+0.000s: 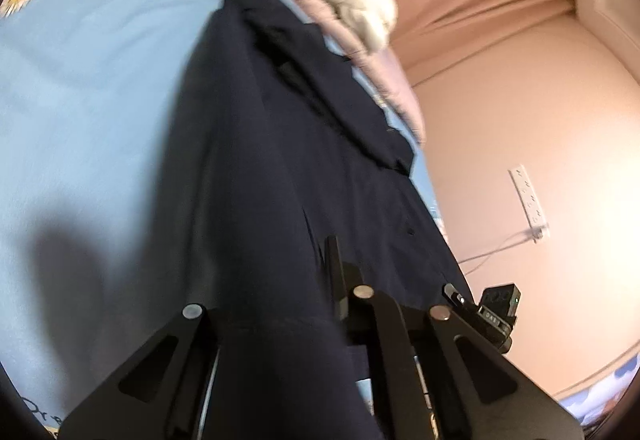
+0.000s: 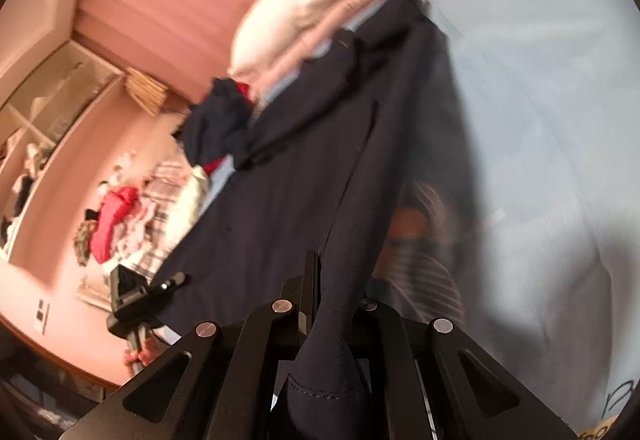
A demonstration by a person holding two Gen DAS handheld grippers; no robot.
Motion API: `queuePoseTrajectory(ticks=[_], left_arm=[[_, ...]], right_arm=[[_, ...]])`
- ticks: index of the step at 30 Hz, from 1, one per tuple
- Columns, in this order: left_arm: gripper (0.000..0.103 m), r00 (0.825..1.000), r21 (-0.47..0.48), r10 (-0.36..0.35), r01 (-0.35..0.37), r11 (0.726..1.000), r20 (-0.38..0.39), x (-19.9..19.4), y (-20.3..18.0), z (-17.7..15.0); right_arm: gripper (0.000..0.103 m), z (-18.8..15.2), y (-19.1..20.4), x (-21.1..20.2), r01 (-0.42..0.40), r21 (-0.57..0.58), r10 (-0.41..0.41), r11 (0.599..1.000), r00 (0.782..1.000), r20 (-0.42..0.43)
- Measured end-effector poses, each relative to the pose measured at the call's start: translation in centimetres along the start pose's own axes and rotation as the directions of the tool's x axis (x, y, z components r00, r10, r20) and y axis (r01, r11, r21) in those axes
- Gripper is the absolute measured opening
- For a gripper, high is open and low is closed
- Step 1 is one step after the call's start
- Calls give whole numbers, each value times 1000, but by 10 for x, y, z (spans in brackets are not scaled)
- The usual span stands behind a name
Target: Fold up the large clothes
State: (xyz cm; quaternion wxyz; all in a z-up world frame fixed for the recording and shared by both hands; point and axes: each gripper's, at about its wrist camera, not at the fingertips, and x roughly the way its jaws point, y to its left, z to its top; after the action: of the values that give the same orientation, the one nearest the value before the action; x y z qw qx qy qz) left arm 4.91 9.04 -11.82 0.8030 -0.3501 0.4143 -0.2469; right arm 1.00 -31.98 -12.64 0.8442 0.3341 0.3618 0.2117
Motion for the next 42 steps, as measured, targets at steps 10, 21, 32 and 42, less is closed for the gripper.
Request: queuePoseTrajectory(ticks=[10,21,32,42], left_arm=[[5,999,120,-31,27,992,28,-19,-36,-4],[5,996,174,-86,79,982,36,-41,-57,-5],[6,989,235,-140,125,964,49,-70,-82,-18],[6,982,312,-175,143,939,77,-97,-105,-27]], right_arm=[[7,6,17,-13,-88,-31,89,996,994,55],[7,10,38,-37,-124,-93,133,988,986,99],[7,12,53,-62,-156,-162,181,974,972,152],[7,8,66,-84,-188,-242,238,952,951,196]])
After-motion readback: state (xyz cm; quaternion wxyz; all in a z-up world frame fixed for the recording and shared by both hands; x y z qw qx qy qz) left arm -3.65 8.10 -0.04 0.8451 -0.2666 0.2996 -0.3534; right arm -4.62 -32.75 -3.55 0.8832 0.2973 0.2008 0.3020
